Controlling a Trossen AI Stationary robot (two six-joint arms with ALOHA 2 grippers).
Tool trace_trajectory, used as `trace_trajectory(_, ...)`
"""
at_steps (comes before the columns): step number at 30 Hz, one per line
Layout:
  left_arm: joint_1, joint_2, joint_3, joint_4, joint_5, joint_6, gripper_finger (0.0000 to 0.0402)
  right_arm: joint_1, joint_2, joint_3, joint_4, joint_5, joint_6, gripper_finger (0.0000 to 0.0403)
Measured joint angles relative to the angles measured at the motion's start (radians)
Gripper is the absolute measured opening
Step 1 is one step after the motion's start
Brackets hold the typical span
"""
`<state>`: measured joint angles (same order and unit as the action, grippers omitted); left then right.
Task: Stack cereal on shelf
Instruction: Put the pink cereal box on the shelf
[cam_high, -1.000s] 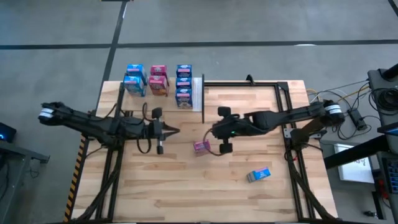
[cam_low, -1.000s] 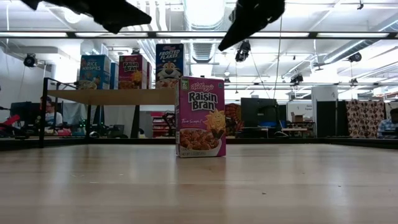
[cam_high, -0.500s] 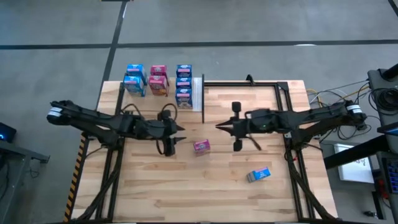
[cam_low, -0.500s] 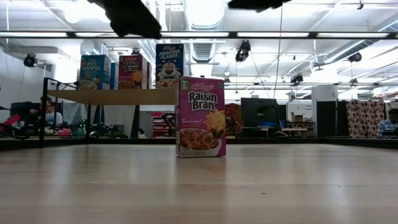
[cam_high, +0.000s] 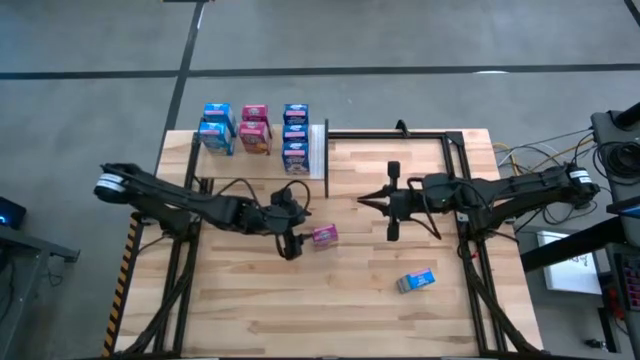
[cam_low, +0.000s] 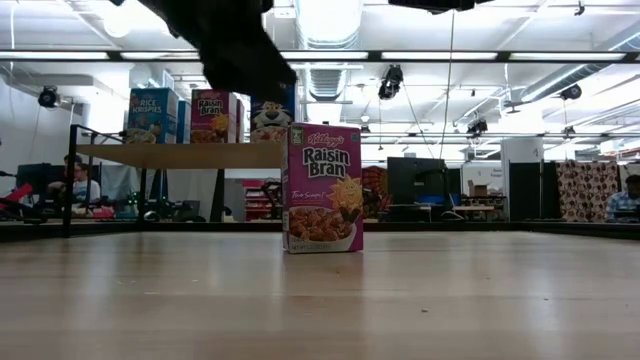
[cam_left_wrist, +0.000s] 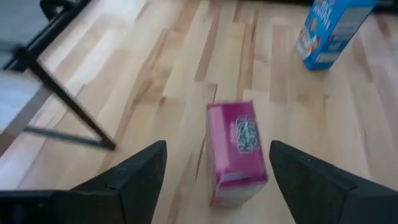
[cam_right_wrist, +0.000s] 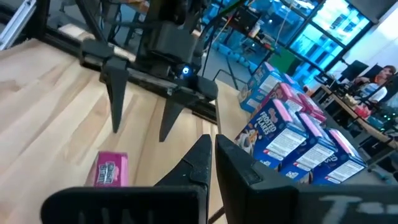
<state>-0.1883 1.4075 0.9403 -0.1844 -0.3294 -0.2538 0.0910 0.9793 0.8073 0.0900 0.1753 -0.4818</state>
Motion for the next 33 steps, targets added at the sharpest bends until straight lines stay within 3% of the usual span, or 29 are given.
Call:
trace_trajectory(14,0.003,0.141,0.0,0.171,0.002,0.065,0.027,-0.006,0.009,-0.001,0.005,0.0,-0.008,0.0012)
trace_trajectory(24,0.003,0.214,0.0,0.195,0.028,0.062,0.0268,-0.006,0.009,-0.001,0.005,0.001,-0.009,0.0012)
trace_trajectory(33,0.003,0.228,0.0,0.204,0.052,0.064,0.0216,-0.006,0.009,-0.001,0.005,0.001,-0.009,0.0012)
